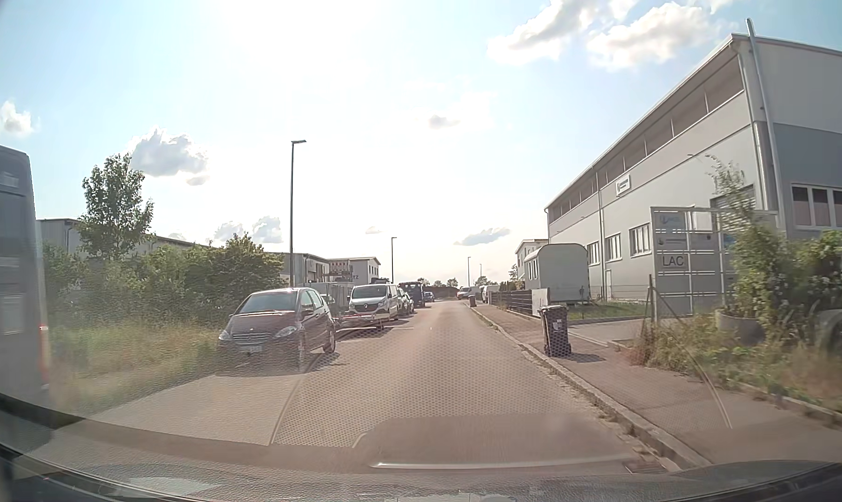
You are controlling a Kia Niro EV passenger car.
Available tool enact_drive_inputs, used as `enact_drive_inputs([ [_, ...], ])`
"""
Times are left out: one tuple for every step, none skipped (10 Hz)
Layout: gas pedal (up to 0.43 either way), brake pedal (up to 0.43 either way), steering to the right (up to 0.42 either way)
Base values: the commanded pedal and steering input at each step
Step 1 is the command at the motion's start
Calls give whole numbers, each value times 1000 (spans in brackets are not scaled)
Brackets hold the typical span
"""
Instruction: Follow the waypoints while adhering to traffic rules and regulations
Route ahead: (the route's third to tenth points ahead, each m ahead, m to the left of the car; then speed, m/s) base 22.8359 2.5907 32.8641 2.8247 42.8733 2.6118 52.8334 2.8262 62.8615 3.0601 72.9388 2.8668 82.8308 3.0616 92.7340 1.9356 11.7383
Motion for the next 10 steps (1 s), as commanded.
enact_drive_inputs([
  [118, 12, -2],
  [98, 12, -1],
  [98, 12, -1],
  [98, 12, -1],
  [79, 12, 0],
  [67, 12, 0],
  [67, 12, 1],
  [47, 12, 1],
  [39, 12, 1],
  [20, 12, 1],
])
